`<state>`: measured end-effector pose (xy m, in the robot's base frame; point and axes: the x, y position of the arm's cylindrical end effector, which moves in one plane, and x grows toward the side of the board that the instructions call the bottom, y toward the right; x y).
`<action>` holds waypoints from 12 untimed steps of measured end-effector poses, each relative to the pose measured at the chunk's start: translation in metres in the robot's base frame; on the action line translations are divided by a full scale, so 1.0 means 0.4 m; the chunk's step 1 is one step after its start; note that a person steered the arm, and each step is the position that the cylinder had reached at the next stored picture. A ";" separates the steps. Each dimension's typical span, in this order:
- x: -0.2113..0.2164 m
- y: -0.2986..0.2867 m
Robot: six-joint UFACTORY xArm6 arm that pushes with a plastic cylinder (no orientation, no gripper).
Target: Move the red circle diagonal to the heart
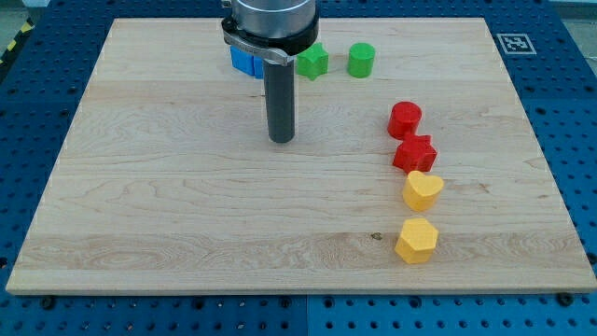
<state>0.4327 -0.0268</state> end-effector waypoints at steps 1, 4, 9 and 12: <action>-0.011 0.001; -0.040 0.018; -0.076 0.302; -0.060 0.394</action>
<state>0.4086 0.1307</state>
